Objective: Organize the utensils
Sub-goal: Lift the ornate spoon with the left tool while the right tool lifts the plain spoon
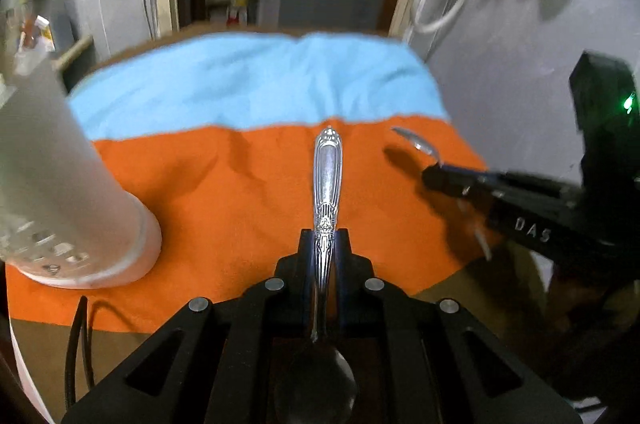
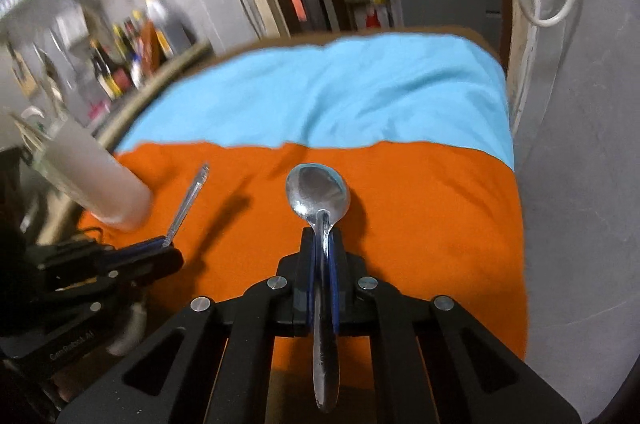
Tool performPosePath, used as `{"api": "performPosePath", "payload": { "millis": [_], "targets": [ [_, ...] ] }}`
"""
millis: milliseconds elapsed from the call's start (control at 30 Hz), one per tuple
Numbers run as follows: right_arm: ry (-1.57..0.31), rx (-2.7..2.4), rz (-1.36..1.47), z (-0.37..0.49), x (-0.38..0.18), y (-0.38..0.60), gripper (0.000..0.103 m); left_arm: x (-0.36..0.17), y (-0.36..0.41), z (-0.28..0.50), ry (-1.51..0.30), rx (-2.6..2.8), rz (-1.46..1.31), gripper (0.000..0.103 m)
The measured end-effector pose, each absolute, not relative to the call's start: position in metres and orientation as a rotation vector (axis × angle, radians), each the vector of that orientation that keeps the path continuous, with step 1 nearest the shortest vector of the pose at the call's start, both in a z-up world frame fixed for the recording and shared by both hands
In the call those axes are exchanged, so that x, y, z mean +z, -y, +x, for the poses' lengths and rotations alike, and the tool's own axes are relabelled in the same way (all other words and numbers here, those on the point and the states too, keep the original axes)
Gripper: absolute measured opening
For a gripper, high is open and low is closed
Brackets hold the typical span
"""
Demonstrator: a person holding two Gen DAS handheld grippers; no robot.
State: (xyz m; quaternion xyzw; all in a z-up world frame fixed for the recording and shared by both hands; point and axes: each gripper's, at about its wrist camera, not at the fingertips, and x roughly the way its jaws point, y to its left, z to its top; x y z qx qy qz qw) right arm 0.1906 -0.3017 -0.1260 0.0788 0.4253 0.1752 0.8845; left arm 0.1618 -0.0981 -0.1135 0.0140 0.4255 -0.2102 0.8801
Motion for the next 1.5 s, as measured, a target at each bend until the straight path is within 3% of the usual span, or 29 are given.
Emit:
{"api": "performPosePath", "payload": {
  "millis": [233, 833, 1500],
  "targets": [
    [-0.665, 0.392, 0.233, 0.158, -0.101, 0.301, 0.004, -0.091, 0.101, 0.150, -0.752, -0.419, -0.055, 0.007],
    [-0.418, 0.427, 0.241, 0.144, -0.041, 0.265, 0.004, -0.041, 0.095, 0.149, -0.541, -0.396, -0.093, 0.007],
    [-0.155, 0.597, 0.309, 0.137, 0.037, 0.186, 0.004, 0.046, -0.022, 0.117, -0.431, -0.270, -0.160, 0.007]
  ]
}}
